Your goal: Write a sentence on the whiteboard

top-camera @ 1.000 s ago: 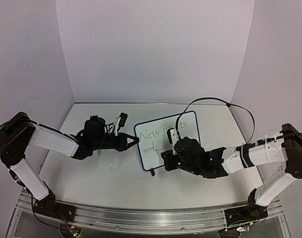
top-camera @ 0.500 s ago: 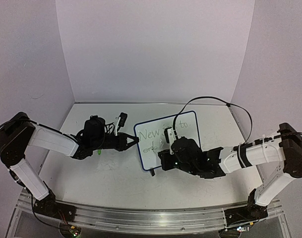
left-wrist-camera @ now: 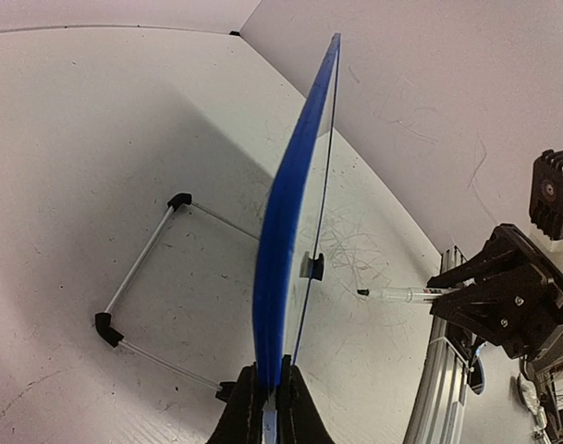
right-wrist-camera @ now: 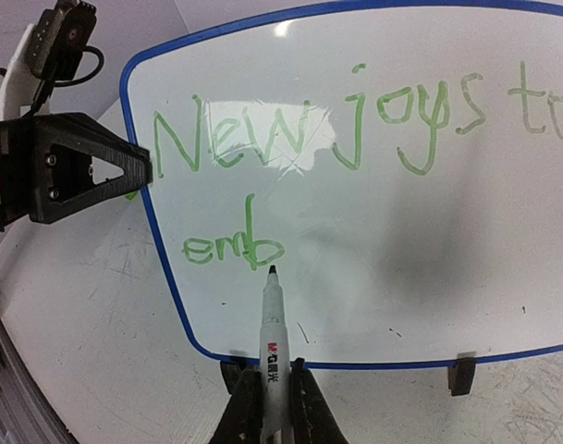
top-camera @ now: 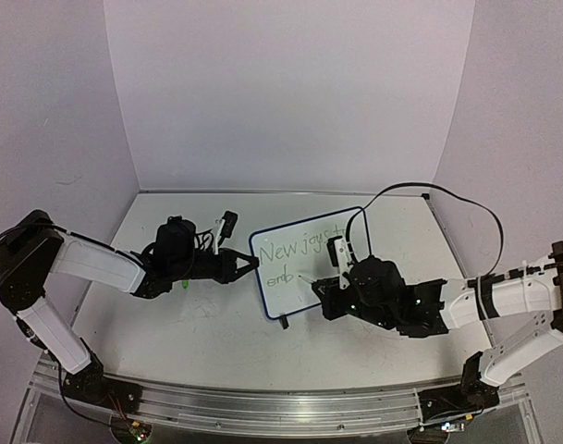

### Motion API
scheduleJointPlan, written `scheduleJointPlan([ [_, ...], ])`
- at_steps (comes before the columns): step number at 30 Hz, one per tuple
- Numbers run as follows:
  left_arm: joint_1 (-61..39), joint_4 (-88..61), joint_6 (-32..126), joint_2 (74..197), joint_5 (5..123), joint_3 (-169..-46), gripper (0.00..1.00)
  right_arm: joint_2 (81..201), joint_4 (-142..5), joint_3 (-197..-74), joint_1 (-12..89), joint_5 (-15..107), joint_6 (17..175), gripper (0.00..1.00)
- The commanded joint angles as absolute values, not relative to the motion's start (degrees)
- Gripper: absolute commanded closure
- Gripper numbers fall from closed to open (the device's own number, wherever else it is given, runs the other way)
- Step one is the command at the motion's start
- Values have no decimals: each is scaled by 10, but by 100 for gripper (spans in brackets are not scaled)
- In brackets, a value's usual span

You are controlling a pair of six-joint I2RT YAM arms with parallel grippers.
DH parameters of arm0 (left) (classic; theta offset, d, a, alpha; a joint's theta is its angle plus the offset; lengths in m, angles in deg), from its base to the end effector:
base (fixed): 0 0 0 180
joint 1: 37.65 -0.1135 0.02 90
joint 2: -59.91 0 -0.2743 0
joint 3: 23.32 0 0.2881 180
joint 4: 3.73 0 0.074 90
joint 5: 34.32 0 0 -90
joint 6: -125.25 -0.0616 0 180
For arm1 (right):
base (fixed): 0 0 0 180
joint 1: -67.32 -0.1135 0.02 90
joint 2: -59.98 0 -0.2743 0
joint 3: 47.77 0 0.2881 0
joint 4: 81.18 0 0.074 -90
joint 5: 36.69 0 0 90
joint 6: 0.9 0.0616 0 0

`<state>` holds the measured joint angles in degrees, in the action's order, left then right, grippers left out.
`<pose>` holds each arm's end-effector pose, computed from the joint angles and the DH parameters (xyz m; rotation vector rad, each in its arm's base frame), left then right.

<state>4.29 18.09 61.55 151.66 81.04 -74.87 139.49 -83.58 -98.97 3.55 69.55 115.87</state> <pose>0.2587 -0.2679 0.1608 0.6019 1.9637 -1.1981 0.1673 0.3005 0.1884 -0.4816 2.0221 0.7128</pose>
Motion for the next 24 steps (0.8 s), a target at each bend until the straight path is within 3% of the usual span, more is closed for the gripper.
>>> scheduleJointPlan([
  [1, 45, 157, 599, 1504, 801, -736, 100, 1406, -856, -1008, 37, 715, 1136, 100],
  [24, 45, 153, 597, 1502, 797, -740, 100, 1429, -822, -1042, 51, 727, 1111, 100],
])
